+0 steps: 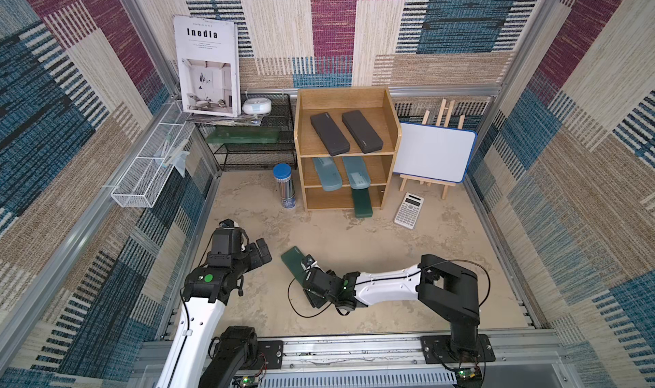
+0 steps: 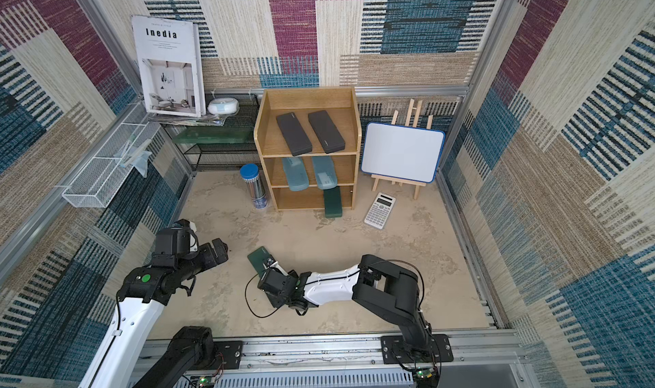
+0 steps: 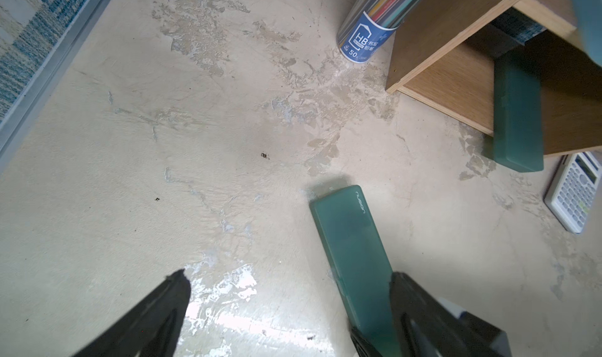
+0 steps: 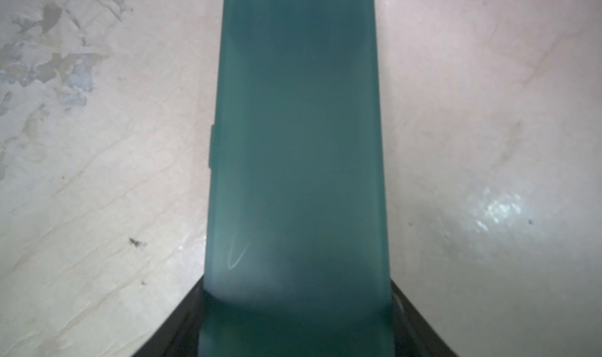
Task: Place the pencil cases on the shelf according to color
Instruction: Pick up the pencil case from the center of the board.
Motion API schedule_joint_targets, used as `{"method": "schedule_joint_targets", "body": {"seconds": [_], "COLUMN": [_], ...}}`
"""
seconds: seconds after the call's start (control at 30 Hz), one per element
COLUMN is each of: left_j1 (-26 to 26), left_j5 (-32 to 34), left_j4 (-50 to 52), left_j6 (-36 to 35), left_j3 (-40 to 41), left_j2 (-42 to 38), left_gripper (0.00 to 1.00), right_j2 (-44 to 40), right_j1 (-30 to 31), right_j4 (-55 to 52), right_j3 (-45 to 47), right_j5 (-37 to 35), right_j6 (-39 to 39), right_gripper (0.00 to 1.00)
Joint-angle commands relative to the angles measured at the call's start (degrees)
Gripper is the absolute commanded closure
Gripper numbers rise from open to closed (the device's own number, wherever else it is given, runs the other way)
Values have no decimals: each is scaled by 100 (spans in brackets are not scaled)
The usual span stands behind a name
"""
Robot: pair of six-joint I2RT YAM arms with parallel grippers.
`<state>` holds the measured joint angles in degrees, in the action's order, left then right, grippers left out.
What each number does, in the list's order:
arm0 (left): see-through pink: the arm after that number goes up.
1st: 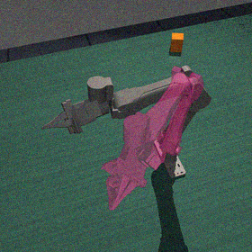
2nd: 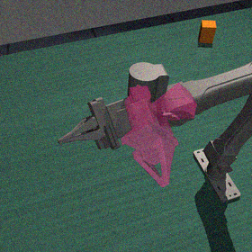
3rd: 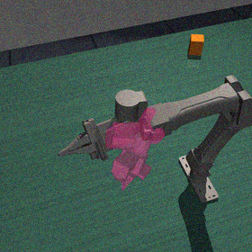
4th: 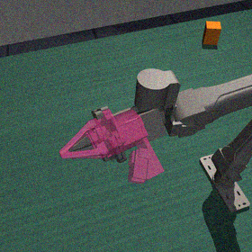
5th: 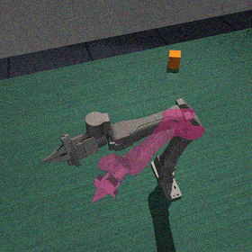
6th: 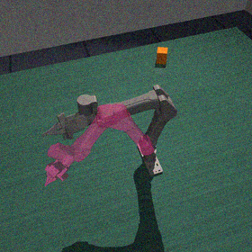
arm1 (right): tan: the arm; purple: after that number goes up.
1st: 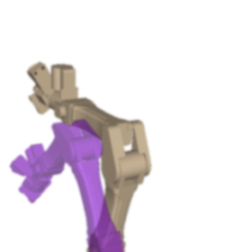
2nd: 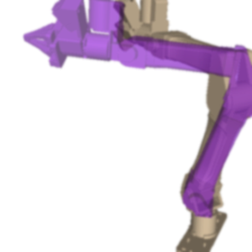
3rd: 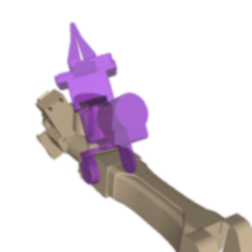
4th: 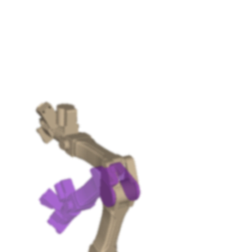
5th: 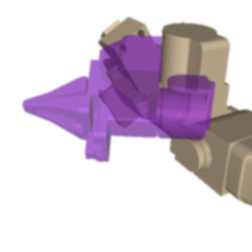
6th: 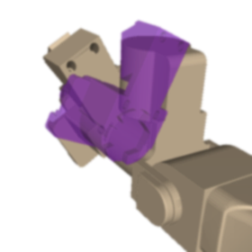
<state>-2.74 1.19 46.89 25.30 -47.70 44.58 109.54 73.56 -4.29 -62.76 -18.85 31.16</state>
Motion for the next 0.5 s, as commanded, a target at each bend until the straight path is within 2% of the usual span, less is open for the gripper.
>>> {"method": "schedule_joint_targets", "body": {"seconds": [0.0,0.1,0.17,0.3,0.47], "left_j1": [2,4,6,11,12], "left_j5": [-111,-139,-184,-285,-374], "left_j4": [-81,-100,-117,-133,-160], "left_j6": [-56,-54,-63,-78,-87], "left_j3": [5,19,18,33,42], "left_j2": [-52,-97,-107,-96,-107], "left_gripper": [1,1,1,1,1], "right_j2": [-334,-798,-1082,-1406,-1075], "right_j1": [-8,-80,-215,-861,-1731], "right_j4": [-371,-336,-230,65,279], "right_j3": [167,442,630,818,384], "right_j5": [-457,-983,-1040,-709,-250], "right_j6": [403,660,743,652,452], "right_gripper": [42,44,44,44,46]}}
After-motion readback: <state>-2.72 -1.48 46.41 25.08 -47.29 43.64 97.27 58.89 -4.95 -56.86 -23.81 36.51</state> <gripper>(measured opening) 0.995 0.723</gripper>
